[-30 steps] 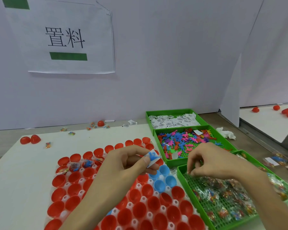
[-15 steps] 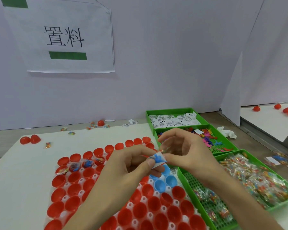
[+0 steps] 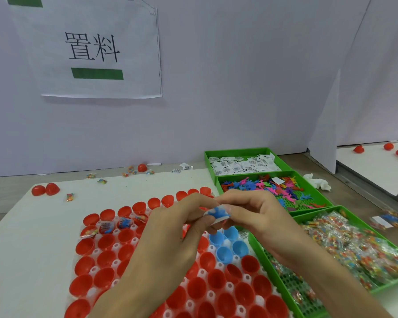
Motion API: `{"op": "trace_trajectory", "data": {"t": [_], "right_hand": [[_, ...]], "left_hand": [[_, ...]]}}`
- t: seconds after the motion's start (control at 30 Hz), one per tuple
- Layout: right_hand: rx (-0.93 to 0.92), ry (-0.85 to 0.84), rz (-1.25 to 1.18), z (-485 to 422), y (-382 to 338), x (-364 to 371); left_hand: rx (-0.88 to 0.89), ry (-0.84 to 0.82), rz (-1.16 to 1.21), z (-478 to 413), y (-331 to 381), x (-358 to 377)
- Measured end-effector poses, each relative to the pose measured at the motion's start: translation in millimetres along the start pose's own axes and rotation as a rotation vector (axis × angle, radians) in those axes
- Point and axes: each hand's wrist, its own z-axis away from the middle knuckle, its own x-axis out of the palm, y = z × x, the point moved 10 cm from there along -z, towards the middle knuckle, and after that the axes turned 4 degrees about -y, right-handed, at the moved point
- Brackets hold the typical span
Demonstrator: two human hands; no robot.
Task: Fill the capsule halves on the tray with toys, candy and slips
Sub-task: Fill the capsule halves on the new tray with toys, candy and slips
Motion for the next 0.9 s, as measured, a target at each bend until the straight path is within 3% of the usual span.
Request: {"op": "trace_trajectory", "data": {"t": [0.1,0.4,0.63,0.9], "right_hand": [[0.025,-0.035,0.002,-1,4,2],[-0.125,-0.004,0.071,4,-15,6],[-0.179,0.077,0.176,5,-13,9],[-0.192,0.117,0.219,6,-10,15]], "left_hand": [[-0.014,-0.016,0.006,1,-1,1],[-0.071,-0.009,-0.042,0,-9,-3],[-0.214,-0.034,-0.05,3,-25,3],[-0.276,-0.14,-0.14,2,-36,-7]]}}
